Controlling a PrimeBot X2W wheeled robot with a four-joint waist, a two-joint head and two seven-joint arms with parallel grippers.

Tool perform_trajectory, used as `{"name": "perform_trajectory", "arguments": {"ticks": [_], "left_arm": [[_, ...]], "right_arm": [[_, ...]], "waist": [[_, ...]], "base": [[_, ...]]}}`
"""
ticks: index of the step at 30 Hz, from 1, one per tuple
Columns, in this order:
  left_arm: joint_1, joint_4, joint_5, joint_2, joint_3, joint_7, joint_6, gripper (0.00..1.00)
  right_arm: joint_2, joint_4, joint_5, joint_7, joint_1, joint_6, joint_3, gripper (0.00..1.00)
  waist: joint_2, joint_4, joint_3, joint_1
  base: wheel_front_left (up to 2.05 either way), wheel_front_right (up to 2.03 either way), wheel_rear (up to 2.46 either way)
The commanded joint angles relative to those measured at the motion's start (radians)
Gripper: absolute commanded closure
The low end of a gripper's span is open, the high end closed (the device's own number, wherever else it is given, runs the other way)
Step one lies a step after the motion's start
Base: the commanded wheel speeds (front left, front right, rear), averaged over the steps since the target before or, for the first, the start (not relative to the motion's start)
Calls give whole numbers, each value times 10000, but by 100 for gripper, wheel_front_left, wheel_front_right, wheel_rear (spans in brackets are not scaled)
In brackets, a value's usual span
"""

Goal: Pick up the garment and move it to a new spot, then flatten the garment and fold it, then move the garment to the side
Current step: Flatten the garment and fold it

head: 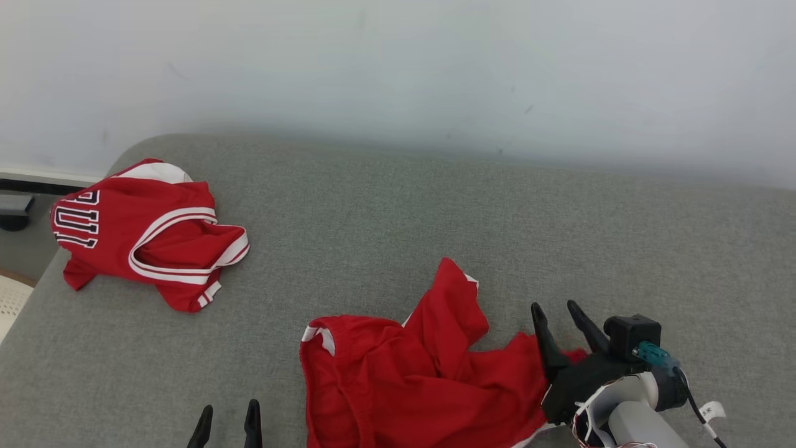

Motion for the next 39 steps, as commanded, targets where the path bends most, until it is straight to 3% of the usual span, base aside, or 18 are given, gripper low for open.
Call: {"name": "perform_trajectory", "arguments": {"ticks": [1,9,16,26,39], "left_arm": [[21,4,-10,3,13,-25,3,0],[194,-82,230,3,-329,-25,3,0],[566,-255,456,29,-1284,-25,3,0],[777,240,461,427,-2366,-25,3,0],[206,1121,501,834,-3493,-25,3,0]], "right_arm": [[-94,-300,-71,-40,234,36,10,0],[-452,-2661,-415,-37,2173,36,-343,0],[-541,-3998,-948,-37,3920,36,-629,0],[-591,-3843,-1355,-37,4859,36,-889,0],[-708,-3190,-1916,-38,4379,36,-742,0]], "waist": [[0,-124,-28,0],[0,-423,-155,0],[0,-464,-106,0],[0,-401,-60,0],[0,-437,54,0]], "base": [[0,0,0],[0,0,0],[0,0,0],[0,0,0],[0,0,0]]}}
